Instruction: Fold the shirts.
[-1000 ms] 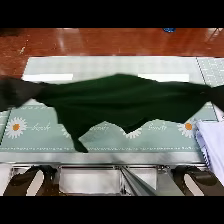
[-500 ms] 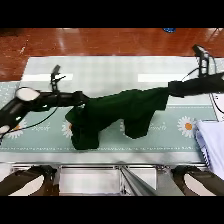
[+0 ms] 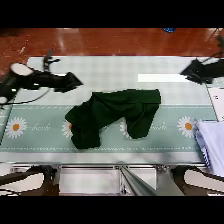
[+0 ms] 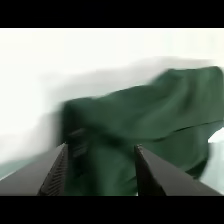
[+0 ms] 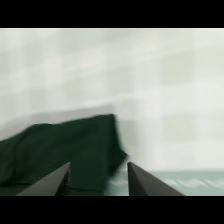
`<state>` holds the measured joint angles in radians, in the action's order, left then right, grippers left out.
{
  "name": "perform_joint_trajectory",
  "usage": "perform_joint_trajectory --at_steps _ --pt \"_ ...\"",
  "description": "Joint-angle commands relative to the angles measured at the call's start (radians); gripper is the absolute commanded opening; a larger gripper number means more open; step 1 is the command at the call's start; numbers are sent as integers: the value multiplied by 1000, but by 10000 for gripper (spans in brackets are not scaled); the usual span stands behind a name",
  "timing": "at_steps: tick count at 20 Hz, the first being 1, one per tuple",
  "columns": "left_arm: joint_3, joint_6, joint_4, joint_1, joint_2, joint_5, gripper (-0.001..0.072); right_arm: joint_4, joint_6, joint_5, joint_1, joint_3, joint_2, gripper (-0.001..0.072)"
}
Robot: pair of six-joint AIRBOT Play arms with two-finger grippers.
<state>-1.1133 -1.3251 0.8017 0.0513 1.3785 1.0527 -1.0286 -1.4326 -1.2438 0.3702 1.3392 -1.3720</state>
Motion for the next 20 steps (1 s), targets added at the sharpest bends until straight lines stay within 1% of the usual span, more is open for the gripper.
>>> perform_joint_trajectory --at_steps 1,2,3,4,5,7,10,12,16,17,19,20 --pt "51 -78 225 166 -84 151 507 -72 24 -133 160 -80 36 410" --pt "127 -45 251 190 -121 153 507 -61 14 -133 174 -166 62 410" --pt "201 -38 257 212 -147 152 507 -15 13 -126 167 -275 98 410" --pt "277 -38 236 232 -166 147 507 50 56 -94 139 -391 138 410" --pt "337 -37 208 242 -172 139 507 83 91 -60 102 -484 171 409" --pt "420 -18 148 236 -170 117 507 75 114 -27 37 -603 209 410" --pt "467 -24 116 195 -169 49 507 77 121 -16 -19 -654 216 409" --pt "472 -55 113 149 -161 11 507 77 120 -13 -50 -654 216 409" --pt "471 -54 67 47 -85 -44 504 78 86 30 -150 -689 216 410" --pt "470 -39 48 27 -67 -55 475 81 72 40 -179 -702 216 409" --pt "470 -14 27 -1 -43 -60 35 89 54 65 -244 -712 215 410" --pt "470 -8 24 -4 -41 -59 26 98 48 83 -275 -712 215 409"
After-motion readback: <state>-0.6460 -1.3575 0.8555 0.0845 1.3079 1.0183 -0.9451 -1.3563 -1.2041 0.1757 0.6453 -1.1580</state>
